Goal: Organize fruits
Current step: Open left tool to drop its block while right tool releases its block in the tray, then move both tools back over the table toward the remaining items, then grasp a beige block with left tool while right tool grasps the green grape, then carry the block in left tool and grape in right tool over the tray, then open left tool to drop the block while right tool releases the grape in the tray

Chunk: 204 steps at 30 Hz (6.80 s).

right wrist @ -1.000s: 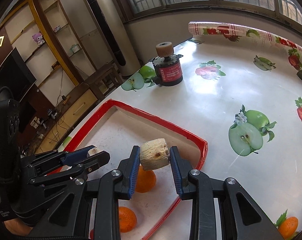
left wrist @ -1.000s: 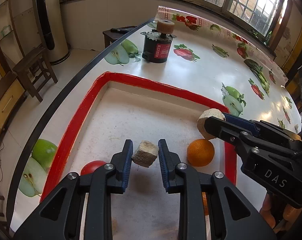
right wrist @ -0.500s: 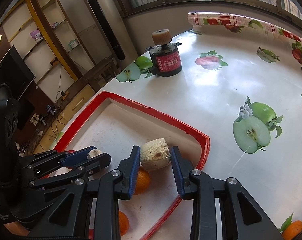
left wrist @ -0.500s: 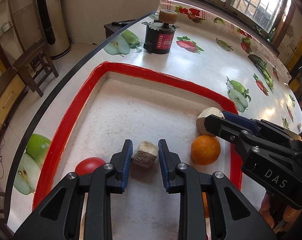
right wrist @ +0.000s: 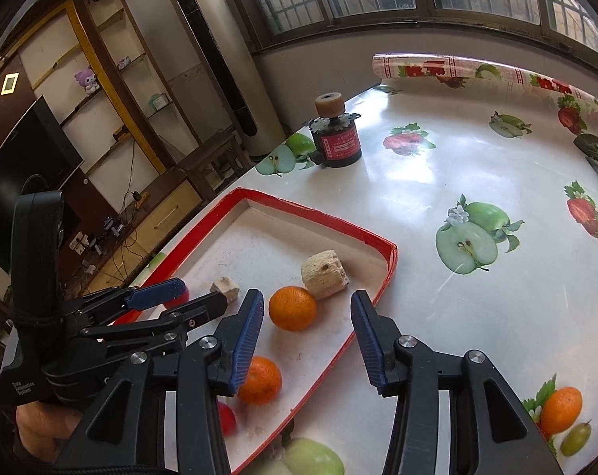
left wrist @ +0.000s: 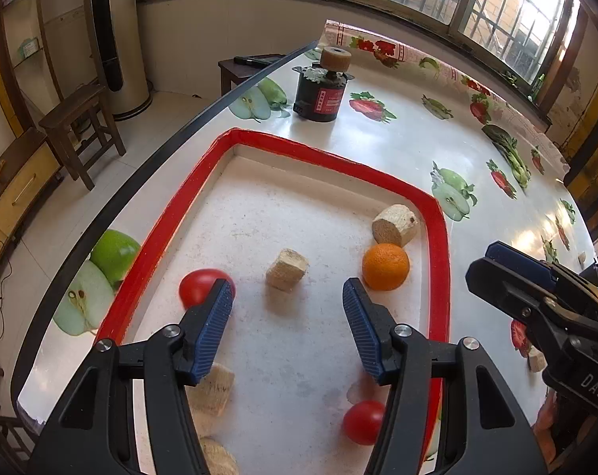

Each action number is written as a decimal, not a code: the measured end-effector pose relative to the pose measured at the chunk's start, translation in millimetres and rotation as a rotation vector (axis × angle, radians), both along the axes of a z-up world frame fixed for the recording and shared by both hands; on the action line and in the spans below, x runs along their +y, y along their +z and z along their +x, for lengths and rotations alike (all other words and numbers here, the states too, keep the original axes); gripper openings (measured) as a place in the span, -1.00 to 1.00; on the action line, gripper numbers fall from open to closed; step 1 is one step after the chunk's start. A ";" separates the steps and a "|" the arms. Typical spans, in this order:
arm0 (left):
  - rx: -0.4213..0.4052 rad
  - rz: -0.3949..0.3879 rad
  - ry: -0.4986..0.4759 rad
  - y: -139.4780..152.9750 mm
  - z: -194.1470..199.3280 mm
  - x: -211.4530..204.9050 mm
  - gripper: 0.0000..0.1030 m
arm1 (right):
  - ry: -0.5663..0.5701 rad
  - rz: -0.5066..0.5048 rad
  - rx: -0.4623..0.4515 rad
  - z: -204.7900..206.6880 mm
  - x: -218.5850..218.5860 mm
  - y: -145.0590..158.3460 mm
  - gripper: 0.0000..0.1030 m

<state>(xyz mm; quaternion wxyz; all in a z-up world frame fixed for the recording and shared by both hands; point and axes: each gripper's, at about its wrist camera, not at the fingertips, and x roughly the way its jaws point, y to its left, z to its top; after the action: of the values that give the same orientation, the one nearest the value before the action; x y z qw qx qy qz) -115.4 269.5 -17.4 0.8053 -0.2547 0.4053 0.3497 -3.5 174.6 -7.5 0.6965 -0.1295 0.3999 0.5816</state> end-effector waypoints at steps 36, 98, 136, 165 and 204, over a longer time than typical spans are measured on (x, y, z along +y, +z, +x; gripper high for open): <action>-0.094 0.009 -0.186 30.5 13.1 -122.2 0.10 | -0.273 -0.016 -0.068 17.6 -245.8 1.9 0.14; -0.117 -0.047 -0.451 10.1 105.7 -167.3 -0.40 | -0.268 -0.106 -0.049 100.6 -181.5 -37.5 -0.50; -0.177 0.002 -0.229 34.6 -23.4 -130.6 -0.40 | -0.062 -0.016 -0.108 -27.9 -143.8 12.6 -0.51; -0.204 -0.007 0.007 24.4 -129.9 -55.8 -0.40 | 0.158 -0.033 -0.101 -119.8 -78.8 6.8 -0.51; -0.068 -0.021 0.077 -10.7 -131.2 -30.7 0.01 | 0.229 -0.137 -0.097 -138.6 -38.9 -40.1 -0.29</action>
<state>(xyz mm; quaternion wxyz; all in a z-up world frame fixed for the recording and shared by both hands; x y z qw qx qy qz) -246.6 238.7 -28.2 0.8019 -0.2905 0.3711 0.3673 -142.1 135.7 -47.6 0.6336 -0.2497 0.3869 0.6217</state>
